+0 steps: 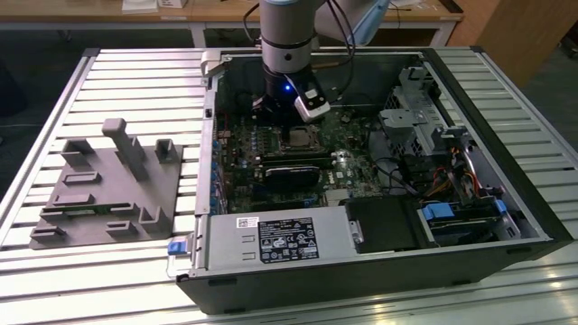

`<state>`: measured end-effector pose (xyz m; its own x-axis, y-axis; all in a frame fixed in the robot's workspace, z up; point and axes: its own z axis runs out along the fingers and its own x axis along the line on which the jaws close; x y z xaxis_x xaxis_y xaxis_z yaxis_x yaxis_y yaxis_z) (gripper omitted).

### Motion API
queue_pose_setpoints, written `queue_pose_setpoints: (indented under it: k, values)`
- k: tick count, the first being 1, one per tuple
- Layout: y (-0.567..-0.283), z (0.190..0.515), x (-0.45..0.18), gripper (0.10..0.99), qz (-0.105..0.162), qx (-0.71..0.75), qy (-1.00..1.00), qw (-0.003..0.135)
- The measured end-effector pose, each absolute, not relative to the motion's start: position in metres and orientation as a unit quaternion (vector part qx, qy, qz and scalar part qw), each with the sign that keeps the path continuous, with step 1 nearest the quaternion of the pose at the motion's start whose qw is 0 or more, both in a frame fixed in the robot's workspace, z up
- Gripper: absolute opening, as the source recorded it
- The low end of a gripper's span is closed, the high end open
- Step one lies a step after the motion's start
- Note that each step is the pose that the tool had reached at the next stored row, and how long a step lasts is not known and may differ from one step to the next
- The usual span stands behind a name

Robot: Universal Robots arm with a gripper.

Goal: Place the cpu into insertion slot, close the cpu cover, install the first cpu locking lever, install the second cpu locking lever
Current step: 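Close the cpu cover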

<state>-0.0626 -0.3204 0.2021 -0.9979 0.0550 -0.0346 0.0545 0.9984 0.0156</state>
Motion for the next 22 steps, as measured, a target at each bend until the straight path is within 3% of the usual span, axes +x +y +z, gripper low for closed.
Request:
queue_pose_setpoints:
  k: [9,18,22]
  values:
    - [-0.3204,0.2022,-0.0626,0.106,0.010,-0.001,1.000,0.017]
    - [-0.3212,0.2024,-0.0627,0.106,0.049,-0.004,0.999,0.017]
    - [-0.3220,0.2027,-0.0627,0.106,0.053,-0.004,0.998,0.017]
